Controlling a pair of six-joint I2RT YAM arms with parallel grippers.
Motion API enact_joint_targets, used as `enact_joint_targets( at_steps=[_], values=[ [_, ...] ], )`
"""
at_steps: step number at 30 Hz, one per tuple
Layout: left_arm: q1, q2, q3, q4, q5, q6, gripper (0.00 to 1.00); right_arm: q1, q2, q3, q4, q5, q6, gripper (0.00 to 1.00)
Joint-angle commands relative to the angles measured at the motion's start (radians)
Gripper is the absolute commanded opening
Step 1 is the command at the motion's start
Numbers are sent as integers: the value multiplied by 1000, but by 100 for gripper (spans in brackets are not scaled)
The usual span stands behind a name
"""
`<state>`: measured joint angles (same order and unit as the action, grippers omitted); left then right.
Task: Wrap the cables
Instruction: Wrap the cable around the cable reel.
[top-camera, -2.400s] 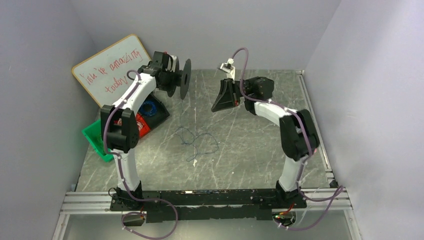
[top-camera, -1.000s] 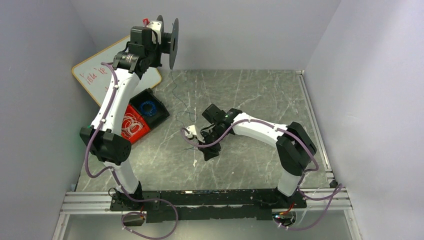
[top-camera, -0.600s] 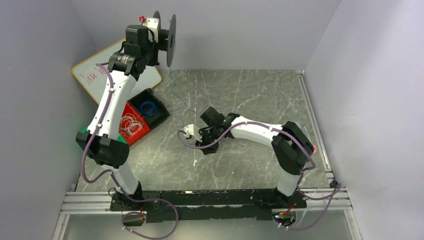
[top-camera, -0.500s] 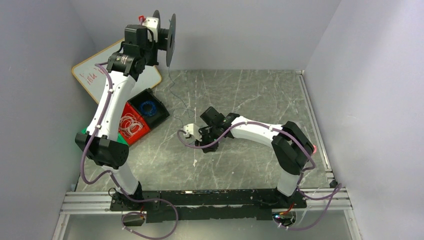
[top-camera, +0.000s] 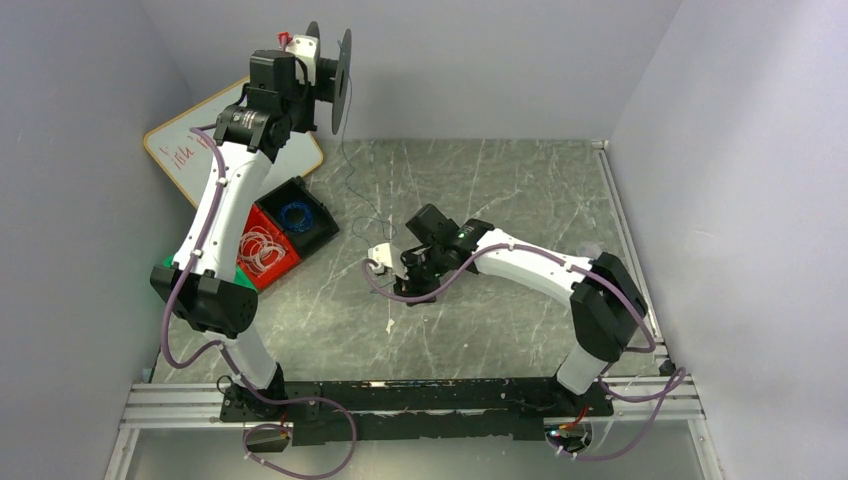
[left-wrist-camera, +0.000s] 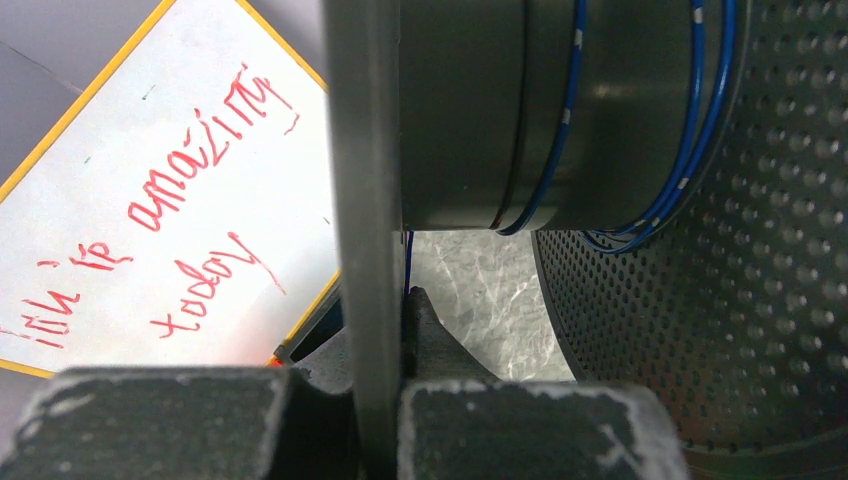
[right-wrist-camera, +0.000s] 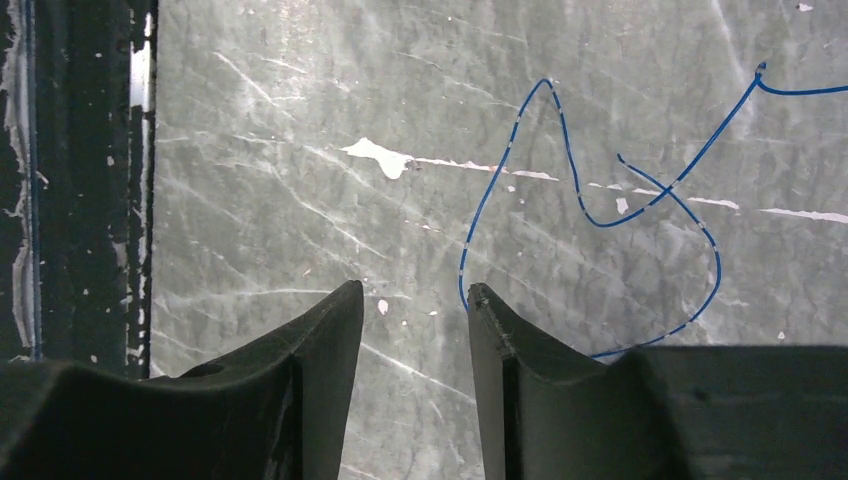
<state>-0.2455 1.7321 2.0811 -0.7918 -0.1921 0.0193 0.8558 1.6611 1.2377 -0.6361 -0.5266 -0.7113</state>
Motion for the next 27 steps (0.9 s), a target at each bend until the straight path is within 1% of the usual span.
enact_joint_targets(
  at_steps=[1, 5, 12, 13, 14, 15, 16, 17, 18, 21, 23, 27],
  values=[
    [-4, -68, 2, 86, -16, 2, 2, -6, 29, 9, 46, 19, 20, 48],
    [-3, -69, -3, 88, -14, 1, 2, -3, 82, 6, 66, 22, 41, 50],
    [-4, -71, -4, 88, -12, 4, 2, -1, 120, -33, 207, 170, 99, 49],
    [-4, -70, -4, 88, -12, 4, 2, -1, 124, -35, 214, 189, 98, 45],
    [-4, -70, -5, 88, -12, 4, 2, -3, 131, -30, 209, 199, 89, 36],
    [-4, -69, -5, 88, -11, 4, 2, -3, 137, -20, 191, 208, 79, 21],
    [-4, -69, -5, 88, -11, 6, 2, -4, 141, -7, 169, 228, 69, 5],
    [-4, -69, -6, 89, -14, 8, 2, -11, 144, 11, 140, 254, 60, 0],
    [-4, -70, -9, 91, -16, 11, 2, -27, 146, 30, 99, 273, 48, 0],
    [-2, -68, -13, 100, -45, 31, 2, -125, 130, 106, -25, 334, 23, 0],
    [1, -69, -17, 112, -70, 45, 2, -226, 91, 134, -95, 357, 10, 0],
    [28, -61, -7, 119, -85, 50, 2, -462, -51, 112, -146, 394, -27, 0]
  ],
)
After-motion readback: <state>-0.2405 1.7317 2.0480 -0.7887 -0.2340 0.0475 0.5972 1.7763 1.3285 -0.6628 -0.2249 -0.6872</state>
